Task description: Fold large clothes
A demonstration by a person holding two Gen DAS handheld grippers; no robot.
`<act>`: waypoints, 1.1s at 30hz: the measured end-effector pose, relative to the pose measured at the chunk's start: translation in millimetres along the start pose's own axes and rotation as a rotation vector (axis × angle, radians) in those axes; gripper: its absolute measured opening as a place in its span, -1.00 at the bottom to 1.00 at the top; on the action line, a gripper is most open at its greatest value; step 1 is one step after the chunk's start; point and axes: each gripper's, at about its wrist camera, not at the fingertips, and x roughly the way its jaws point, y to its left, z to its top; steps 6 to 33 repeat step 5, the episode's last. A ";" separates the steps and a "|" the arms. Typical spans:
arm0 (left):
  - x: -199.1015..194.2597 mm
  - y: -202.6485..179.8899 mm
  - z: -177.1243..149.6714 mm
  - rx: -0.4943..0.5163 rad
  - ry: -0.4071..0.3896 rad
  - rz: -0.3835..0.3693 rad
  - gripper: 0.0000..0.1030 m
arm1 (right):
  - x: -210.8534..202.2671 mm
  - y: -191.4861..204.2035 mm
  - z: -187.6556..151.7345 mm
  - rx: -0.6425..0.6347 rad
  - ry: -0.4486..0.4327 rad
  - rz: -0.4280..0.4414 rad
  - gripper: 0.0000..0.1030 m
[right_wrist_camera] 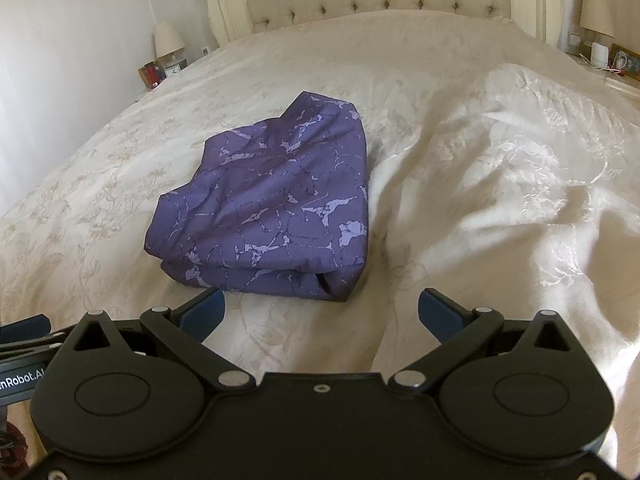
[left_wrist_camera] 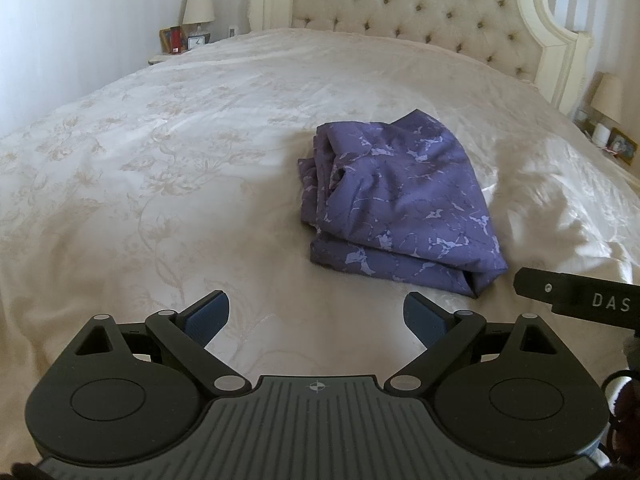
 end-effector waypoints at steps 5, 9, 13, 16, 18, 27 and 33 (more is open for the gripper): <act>0.3 -0.4 -1.3 0.002 -0.006 0.003 0.84 | 1.1 1.2 0.1 -0.002 0.004 0.002 0.99; 0.3 -0.4 -1.3 0.002 -0.006 0.003 0.84 | 1.1 1.2 0.1 -0.002 0.004 0.002 0.99; 0.3 -0.4 -1.3 0.002 -0.006 0.003 0.84 | 1.1 1.2 0.1 -0.002 0.004 0.002 0.99; 0.3 -0.4 -1.3 0.002 -0.006 0.003 0.84 | 1.1 1.2 0.1 -0.002 0.004 0.002 0.99; 0.3 -0.4 -1.3 0.002 -0.006 0.003 0.84 | 1.1 1.2 0.1 -0.002 0.004 0.002 0.99; 0.3 -0.4 -1.3 0.002 -0.006 0.003 0.84 | 1.1 1.2 0.1 -0.002 0.004 0.002 0.99; 0.3 -0.4 -1.3 0.002 -0.006 0.003 0.84 | 1.1 1.2 0.1 -0.002 0.004 0.002 0.99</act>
